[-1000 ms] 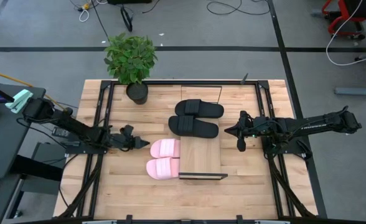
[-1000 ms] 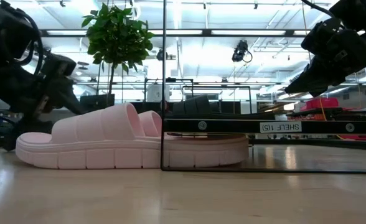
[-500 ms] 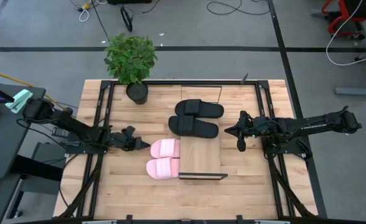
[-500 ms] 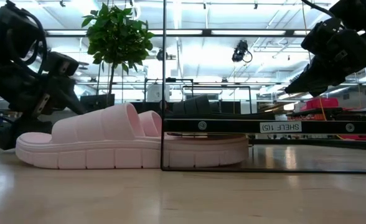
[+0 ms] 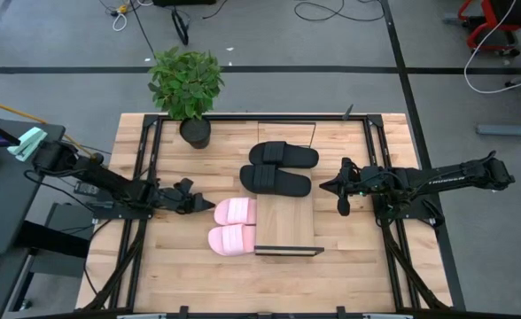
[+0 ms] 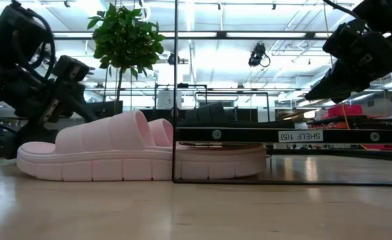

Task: Pick and place slides into the shelf
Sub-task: Put the top pink slides on the shelf

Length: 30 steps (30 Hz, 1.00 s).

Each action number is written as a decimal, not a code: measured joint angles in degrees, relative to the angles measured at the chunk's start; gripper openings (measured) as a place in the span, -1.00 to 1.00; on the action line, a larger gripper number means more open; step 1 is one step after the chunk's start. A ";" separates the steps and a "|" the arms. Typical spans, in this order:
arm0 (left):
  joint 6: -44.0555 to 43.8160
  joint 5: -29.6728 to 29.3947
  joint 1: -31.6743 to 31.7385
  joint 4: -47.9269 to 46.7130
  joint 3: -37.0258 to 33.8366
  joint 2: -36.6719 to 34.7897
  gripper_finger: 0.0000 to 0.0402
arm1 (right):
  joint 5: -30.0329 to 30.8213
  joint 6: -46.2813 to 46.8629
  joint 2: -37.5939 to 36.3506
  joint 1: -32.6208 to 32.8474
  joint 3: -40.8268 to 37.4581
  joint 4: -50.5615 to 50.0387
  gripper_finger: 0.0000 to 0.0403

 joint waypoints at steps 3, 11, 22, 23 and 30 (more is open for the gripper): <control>1.68 0.18 0.00 0.19 2.51 3.19 0.29 | 0.00 0.02 0.01 -0.01 0.00 0.00 -0.93; 2.12 2.78 1.05 2.74 5.35 13.12 0.29 | -0.02 0.02 -0.01 -0.01 0.00 -0.02 -0.93; 1.55 3.58 1.62 12.78 5.46 19.33 0.30 | -0.02 -0.11 0.01 0.00 0.00 -0.28 -0.93; 1.53 3.77 1.62 12.83 5.57 19.77 0.30 | -0.02 -0.11 -0.01 0.00 0.00 -0.28 -0.93; 3.80 8.80 1.68 12.05 6.83 20.98 0.27 | -0.03 -0.09 -0.01 -0.02 0.00 -0.65 -0.93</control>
